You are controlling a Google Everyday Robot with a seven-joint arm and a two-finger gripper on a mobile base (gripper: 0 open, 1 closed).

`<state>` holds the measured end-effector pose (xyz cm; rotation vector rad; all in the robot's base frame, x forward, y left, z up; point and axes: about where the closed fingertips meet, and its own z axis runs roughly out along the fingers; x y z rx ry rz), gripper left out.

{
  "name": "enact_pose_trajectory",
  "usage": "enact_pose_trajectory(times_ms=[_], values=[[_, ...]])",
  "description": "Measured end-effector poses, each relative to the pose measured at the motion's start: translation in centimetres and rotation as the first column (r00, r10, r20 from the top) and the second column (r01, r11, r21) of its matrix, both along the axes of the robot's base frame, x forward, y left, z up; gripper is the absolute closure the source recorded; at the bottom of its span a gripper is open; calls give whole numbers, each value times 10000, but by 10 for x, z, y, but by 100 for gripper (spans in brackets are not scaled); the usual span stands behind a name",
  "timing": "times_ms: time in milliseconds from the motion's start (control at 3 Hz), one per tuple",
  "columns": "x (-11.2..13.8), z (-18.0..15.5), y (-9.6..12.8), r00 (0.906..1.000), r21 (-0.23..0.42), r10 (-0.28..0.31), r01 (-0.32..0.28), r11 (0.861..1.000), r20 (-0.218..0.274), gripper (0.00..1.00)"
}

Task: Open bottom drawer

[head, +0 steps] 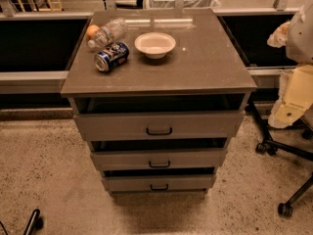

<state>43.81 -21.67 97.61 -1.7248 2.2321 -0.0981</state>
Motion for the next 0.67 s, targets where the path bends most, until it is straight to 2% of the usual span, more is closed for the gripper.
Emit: enact_pose_trajectory(times_ms=[333,667], values=[[0,0,0,10000,2,2,-2,10000,-1,0],[9,-12,4,9981,429,518,-504,9978,-319,0]])
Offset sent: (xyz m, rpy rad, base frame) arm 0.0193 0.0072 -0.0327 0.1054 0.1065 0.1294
